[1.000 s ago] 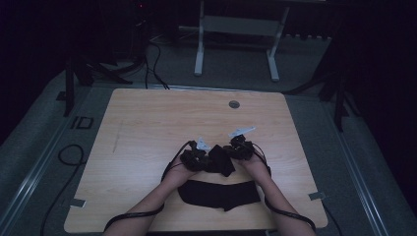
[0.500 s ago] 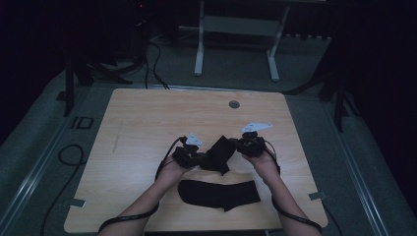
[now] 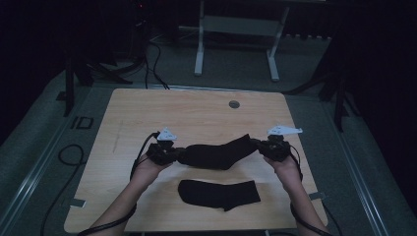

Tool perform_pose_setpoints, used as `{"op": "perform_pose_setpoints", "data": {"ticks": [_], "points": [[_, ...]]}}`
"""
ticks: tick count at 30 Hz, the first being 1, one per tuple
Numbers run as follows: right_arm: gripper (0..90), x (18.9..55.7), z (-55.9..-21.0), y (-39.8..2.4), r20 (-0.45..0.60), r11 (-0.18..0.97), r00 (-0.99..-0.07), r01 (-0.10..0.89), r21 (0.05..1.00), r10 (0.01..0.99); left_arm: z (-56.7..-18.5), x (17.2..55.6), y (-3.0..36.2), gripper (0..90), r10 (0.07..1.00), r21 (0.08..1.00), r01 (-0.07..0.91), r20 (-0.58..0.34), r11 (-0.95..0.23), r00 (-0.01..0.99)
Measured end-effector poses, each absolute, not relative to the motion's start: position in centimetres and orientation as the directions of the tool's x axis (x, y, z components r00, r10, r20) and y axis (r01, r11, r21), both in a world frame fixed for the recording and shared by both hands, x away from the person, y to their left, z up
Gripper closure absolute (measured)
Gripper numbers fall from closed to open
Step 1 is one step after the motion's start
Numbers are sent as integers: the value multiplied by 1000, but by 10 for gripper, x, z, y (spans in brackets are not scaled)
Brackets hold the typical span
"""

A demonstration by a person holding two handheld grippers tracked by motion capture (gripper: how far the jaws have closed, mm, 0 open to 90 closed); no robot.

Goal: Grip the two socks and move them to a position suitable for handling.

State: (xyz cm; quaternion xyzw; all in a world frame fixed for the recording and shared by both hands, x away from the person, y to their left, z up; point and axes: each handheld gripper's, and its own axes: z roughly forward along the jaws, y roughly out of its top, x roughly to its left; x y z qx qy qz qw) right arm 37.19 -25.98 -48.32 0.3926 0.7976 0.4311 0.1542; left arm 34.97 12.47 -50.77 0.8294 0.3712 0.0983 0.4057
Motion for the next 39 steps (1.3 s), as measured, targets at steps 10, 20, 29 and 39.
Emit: {"op": "perform_pose_setpoints", "data": {"ticks": [10, 20, 29, 39], "points": [[878, 377, -539, -271, 150, 315, -598, 599, 736, 787, -543, 359, 109, 857, 670, 717, 530, -118, -453, 733], [641, 374, -548, -271, 122, 367, -614, 607, 705, 779, -545, 357, 126, 611, 715, 730, 550, -120, -406, 688], [883, 371, -542, -256, 56, 417, -650, 549, 724, 758, -546, 343, 113, 845, 659, 729, 524, -134, -440, 740], [894, 374, -558, -252, 70, 430, -654, 569, 701, 753, -565, 353, 109, 898, 683, 699, 551, -122, -456, 720]]}}
